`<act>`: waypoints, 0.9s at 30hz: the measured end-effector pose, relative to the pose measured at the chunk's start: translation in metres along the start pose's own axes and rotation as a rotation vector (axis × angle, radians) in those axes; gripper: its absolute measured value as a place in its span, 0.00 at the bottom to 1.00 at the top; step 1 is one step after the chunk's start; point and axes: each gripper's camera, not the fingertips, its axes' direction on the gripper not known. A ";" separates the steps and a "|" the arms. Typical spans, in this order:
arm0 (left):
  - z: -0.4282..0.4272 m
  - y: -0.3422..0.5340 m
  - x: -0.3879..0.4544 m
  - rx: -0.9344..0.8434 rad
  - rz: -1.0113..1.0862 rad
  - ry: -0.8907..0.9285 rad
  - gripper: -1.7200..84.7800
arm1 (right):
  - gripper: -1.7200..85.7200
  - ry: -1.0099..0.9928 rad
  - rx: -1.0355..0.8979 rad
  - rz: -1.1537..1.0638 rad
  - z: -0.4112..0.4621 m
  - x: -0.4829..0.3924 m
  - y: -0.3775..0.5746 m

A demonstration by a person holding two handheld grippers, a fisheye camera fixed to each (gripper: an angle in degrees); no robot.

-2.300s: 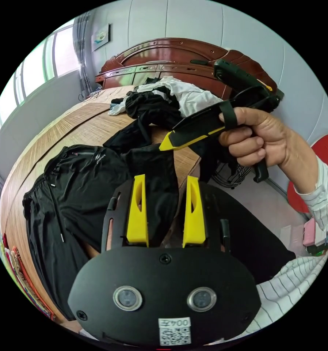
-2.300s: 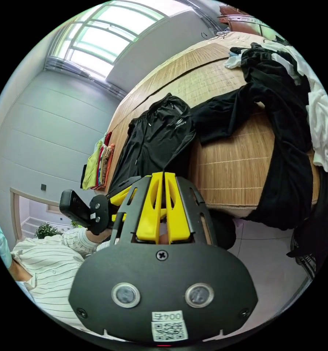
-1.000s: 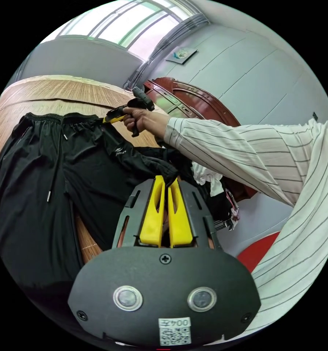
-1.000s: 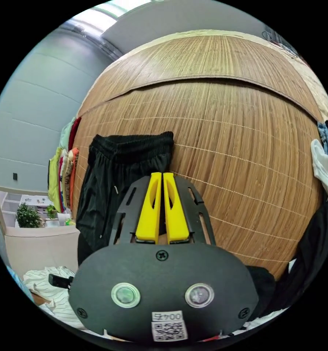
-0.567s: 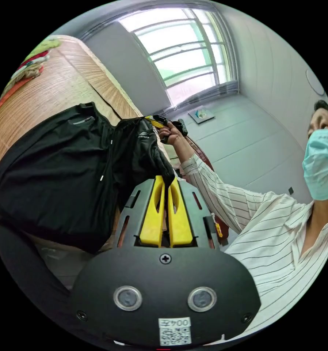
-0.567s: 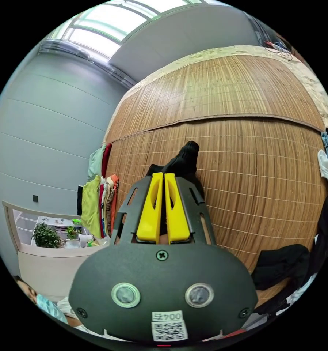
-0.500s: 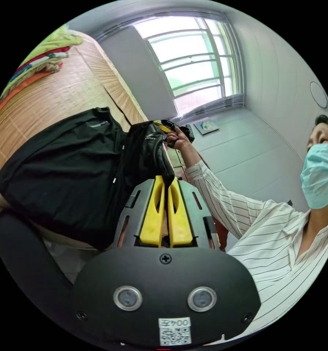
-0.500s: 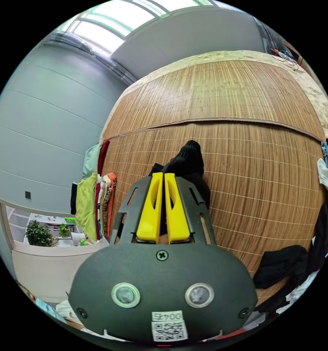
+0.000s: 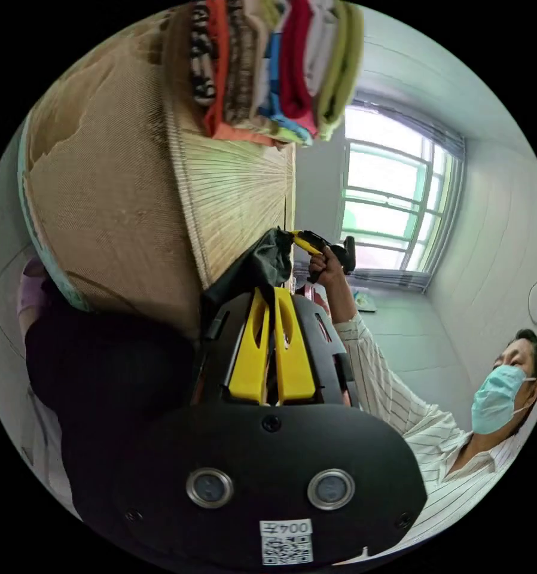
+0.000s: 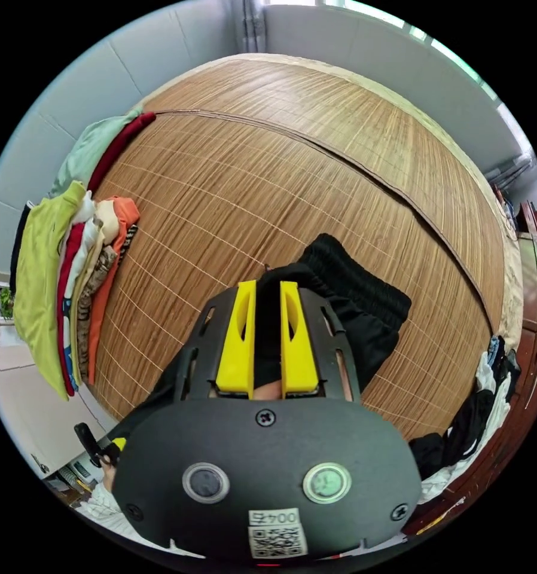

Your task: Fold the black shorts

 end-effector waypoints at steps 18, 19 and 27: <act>-0.107 0.012 -0.060 -0.226 -0.031 0.153 0.05 | 0.03 -0.552 0.280 0.145 -0.004 0.055 0.424; -0.107 0.011 -0.063 -0.258 -0.034 0.165 0.05 | 0.03 -0.548 0.255 0.161 0.010 0.047 0.445; -0.160 0.047 -0.033 -0.306 0.085 0.114 0.08 | 0.08 -0.507 0.257 0.091 0.052 -0.014 0.486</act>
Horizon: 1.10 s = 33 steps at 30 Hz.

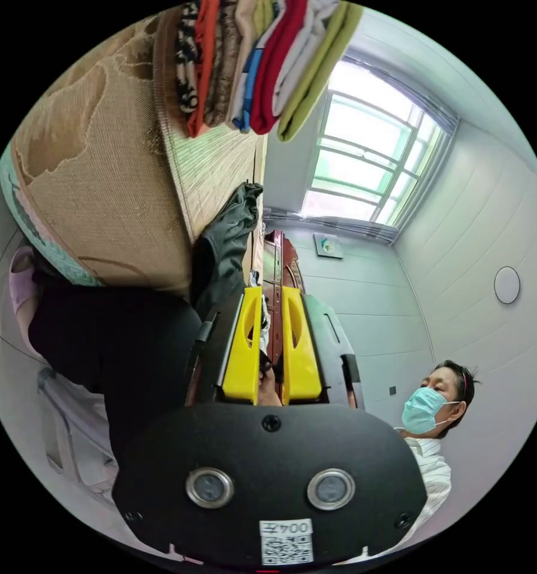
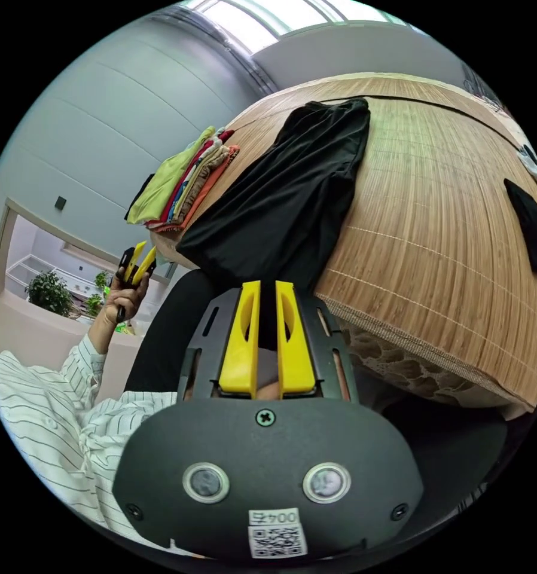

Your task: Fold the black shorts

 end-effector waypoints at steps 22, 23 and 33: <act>0.159 0.086 0.088 -0.055 0.231 -0.157 0.03 | 0.02 -0.020 -0.104 0.065 0.082 0.009 0.044; 0.176 0.087 0.085 -0.074 0.237 -0.173 0.03 | 0.02 -0.023 -0.102 0.068 0.079 0.011 0.047; 0.288 0.080 0.037 -0.176 0.241 -0.286 0.02 | 0.08 0.033 -0.060 0.087 0.054 0.051 0.079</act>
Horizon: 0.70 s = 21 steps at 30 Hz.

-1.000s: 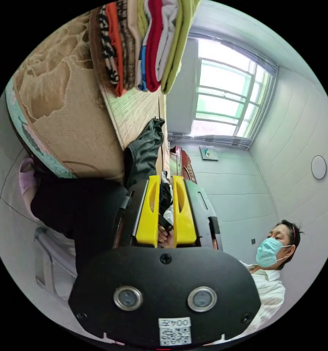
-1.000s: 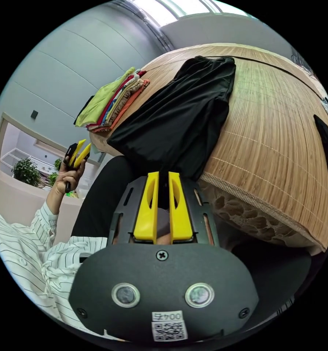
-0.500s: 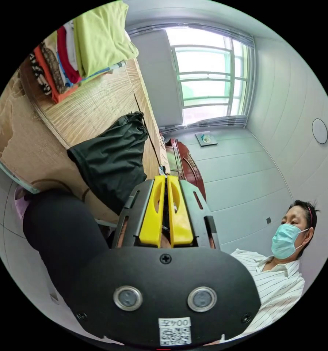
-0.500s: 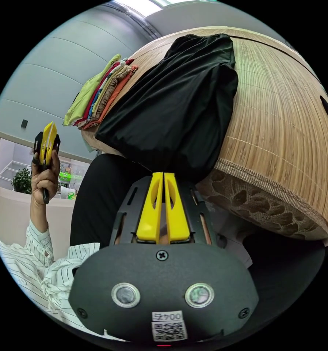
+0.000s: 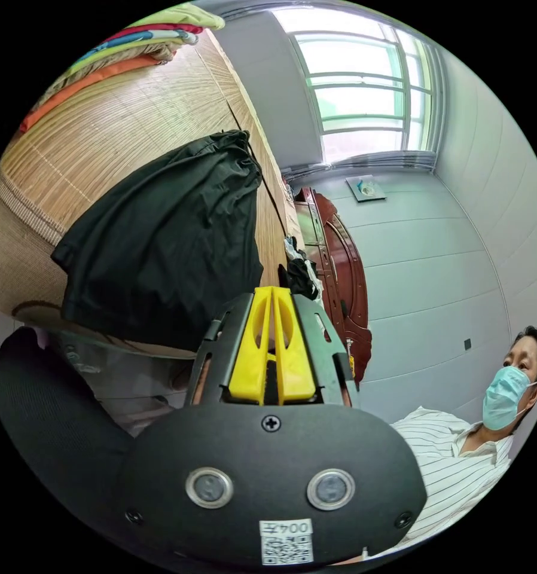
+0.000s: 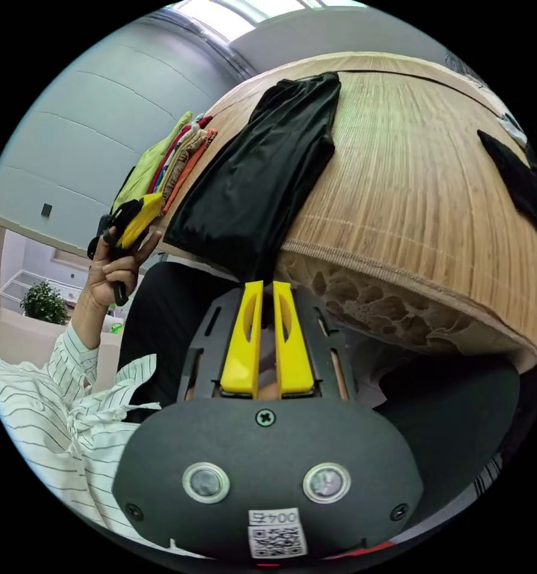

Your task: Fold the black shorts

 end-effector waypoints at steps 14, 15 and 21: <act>-0.032 -0.011 -0.006 0.092 0.100 -0.242 0.02 | 0.10 -0.150 0.078 0.203 0.012 0.101 -0.134; -0.035 -0.012 -0.012 0.100 0.092 -0.247 0.02 | 0.07 -0.156 0.075 0.204 0.017 0.104 -0.137; -0.031 -0.012 -0.029 0.104 0.088 -0.290 0.02 | 0.04 -0.092 0.089 0.199 0.014 0.118 -0.136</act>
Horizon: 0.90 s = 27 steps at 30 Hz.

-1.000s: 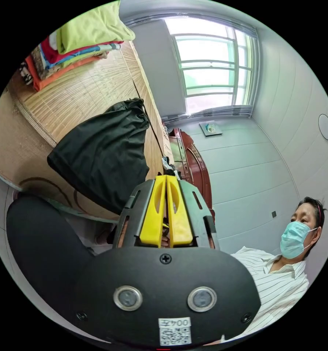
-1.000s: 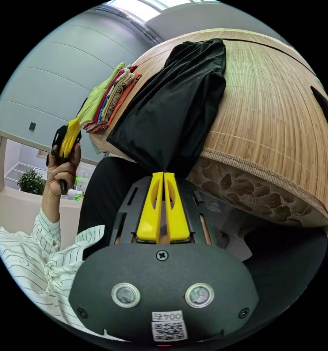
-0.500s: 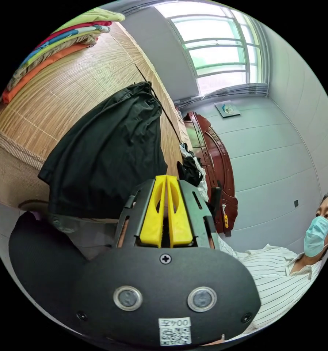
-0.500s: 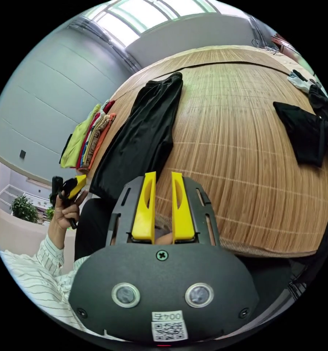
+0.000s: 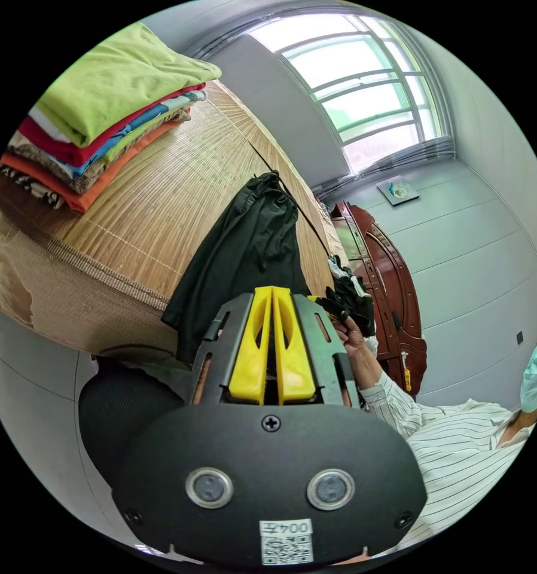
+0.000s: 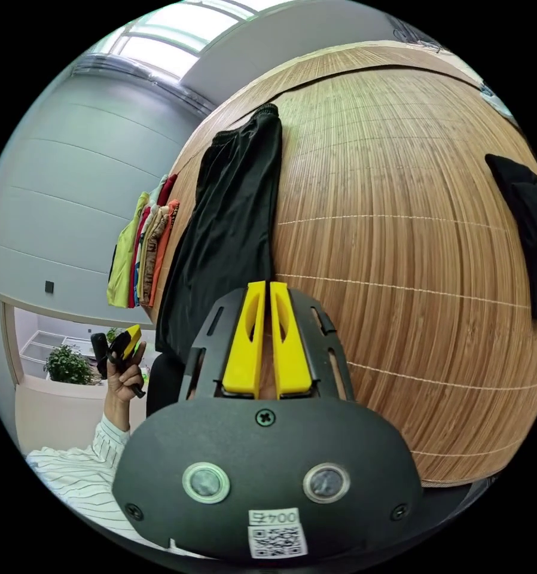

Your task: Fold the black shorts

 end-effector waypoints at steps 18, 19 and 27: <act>0.013 0.012 -0.043 -0.044 0.125 -0.270 0.02 | 0.15 -0.115 -0.164 -0.060 0.004 0.009 0.135; 0.015 0.012 -0.046 -0.049 0.124 -0.270 0.02 | 0.16 -0.094 -0.192 -0.063 0.013 0.011 0.141; 0.010 0.022 -0.094 0.000 0.037 -0.254 0.02 | 0.11 0.026 -0.188 -0.169 0.041 -0.010 0.119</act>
